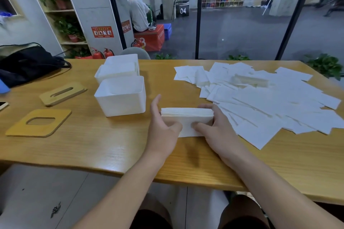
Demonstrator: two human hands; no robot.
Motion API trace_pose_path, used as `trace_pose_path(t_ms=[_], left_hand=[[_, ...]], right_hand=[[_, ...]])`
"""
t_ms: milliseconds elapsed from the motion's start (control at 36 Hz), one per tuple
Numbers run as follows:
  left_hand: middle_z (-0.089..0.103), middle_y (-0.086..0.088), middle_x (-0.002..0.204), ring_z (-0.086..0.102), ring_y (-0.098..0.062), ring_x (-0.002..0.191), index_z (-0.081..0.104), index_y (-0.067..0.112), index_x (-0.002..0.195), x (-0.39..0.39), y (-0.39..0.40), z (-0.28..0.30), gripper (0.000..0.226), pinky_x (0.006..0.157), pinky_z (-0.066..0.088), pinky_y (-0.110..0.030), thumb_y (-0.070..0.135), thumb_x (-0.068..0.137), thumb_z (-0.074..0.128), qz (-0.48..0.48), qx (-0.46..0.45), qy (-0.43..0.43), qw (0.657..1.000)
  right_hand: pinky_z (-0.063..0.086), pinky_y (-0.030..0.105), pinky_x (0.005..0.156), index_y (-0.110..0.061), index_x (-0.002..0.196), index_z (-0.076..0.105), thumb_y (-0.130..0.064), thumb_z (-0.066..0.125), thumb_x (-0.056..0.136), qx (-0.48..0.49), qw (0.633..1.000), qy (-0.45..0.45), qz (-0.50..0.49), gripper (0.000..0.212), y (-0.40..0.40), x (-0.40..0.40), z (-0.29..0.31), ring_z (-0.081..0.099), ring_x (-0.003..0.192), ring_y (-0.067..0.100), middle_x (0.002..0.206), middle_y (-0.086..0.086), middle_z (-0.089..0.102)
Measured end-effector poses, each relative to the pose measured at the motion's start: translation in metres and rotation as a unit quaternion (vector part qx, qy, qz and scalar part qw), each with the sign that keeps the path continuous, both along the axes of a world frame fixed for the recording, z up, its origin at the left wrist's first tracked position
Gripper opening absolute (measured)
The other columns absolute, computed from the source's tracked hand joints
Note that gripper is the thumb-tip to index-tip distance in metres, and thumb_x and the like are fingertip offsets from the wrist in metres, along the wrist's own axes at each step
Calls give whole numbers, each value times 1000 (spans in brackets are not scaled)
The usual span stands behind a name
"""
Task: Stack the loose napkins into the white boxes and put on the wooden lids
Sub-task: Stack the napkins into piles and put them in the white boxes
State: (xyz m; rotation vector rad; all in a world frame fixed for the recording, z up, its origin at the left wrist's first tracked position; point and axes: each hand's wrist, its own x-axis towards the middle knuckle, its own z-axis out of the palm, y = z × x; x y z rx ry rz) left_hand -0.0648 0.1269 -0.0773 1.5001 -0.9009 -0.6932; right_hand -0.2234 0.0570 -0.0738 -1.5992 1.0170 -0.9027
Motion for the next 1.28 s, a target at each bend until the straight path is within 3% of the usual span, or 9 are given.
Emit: trace_pose_path(t_ms=[83, 194, 278, 417, 667, 806, 917, 1139, 1278], left_hand=[[72, 8, 88, 63, -23, 125, 27, 59, 157, -4, 1, 3, 97, 117, 49, -48, 2, 89, 64, 8, 4, 1, 1000], [61, 4, 137, 60, 3, 119, 27, 55, 159, -3, 4, 1, 96, 94, 48, -20, -2, 92, 64, 8, -21, 18, 1000], [53, 20, 128, 61, 10, 99, 32, 51, 157, -3, 4, 1, 90, 82, 49, -13, -2, 92, 65, -2, -28, 1, 1000], [58, 5, 138, 65, -14, 110, 41, 56, 149, -2, 1, 1, 80, 91, 54, -31, 7, 91, 65, 21, -31, 37, 999], [68, 12, 96, 64, -5, 85, 48, 52, 144, 0, 4, 0, 74, 93, 57, -36, 2, 92, 64, 24, -30, 50, 998], [59, 9, 85, 55, -3, 71, 46, 48, 145, -1, 3, 1, 71, 78, 52, -31, 2, 93, 62, 9, -25, 41, 999], [67, 24, 77, 58, -8, 104, 43, 49, 149, 11, 2, -2, 73, 96, 53, -35, 5, 94, 64, -5, -11, 27, 1000], [62, -1, 91, 58, -9, 84, 42, 52, 147, 28, 6, 0, 71, 76, 53, -19, 14, 94, 70, -67, 24, -65, 995], [82, -3, 104, 78, -25, 99, 48, 49, 146, 42, 3, 10, 64, 93, 63, -49, 18, 98, 76, -73, 12, 3, 997]], right_hand=[[59, 33, 85, -46, 130, 56, -19, 73, 94, -10, 1000, -7, -14, 49, 3, 4, 4, 69, 98, 10, 119, -5, 67], [48, 14, 67, -46, 134, 54, -18, 70, 95, -16, 1000, -10, -22, 51, 4, -1, 5, 59, 76, -2, 113, -1, 64], [49, 20, 70, -45, 134, 54, -18, 70, 94, 1, 1000, -2, -10, 51, 3, 0, 3, 64, 87, 8, 111, 0, 65], [61, 35, 87, -40, 132, 58, -18, 71, 90, 17, 999, -29, -14, 49, 1, 5, 3, 69, 105, 18, 122, 1, 66], [58, 40, 85, -37, 121, 61, -31, 71, 84, 14, 1000, -24, 1, 40, -1, 1, 4, 69, 103, 20, 117, 1, 69], [58, 51, 96, -30, 121, 59, -21, 73, 90, 30, 999, -21, 30, 35, -1, 2, 4, 71, 107, 25, 118, 4, 71], [60, 50, 95, -35, 121, 59, -22, 72, 85, 6, 999, 19, 37, 40, -4, -7, 4, 70, 105, 19, 117, -2, 70], [60, 46, 93, -35, 120, 68, -21, 77, 94, -82, 988, 113, 72, 31, -12, -26, 5, 72, 100, 13, 108, -8, 75], [64, 48, 92, -28, 125, 70, -18, 80, 95, -1, 998, 26, 58, 33, -18, -25, 15, 78, 101, 18, 112, -5, 81]])
